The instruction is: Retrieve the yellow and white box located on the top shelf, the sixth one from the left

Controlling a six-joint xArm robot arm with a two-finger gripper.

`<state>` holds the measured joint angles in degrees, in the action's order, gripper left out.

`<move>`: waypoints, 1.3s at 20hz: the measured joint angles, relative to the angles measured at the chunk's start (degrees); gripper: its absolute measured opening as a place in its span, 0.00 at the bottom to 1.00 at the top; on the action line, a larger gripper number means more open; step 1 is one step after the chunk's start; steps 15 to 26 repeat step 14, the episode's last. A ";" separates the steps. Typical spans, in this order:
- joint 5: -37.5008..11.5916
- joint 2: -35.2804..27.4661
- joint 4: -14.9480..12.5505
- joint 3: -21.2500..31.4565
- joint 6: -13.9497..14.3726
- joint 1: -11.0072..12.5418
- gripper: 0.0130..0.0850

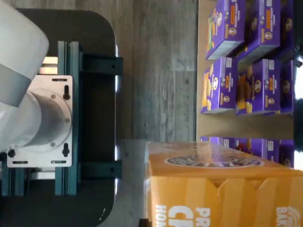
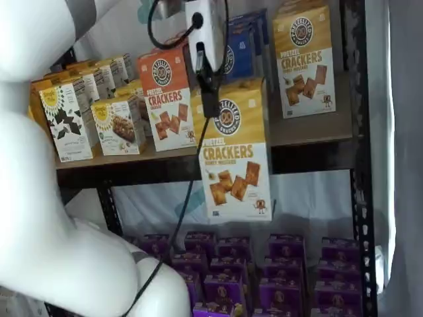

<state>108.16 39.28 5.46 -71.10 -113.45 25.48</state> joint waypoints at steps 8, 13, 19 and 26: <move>-0.82 1.92 0.65 2.39 3.26 -2.97 0.72; -0.19 1.87 1.39 2.34 3.25 -2.64 0.72; -0.07 1.89 1.50 2.36 3.17 -2.52 0.72; -0.07 1.89 1.50 2.36 3.17 -2.52 0.72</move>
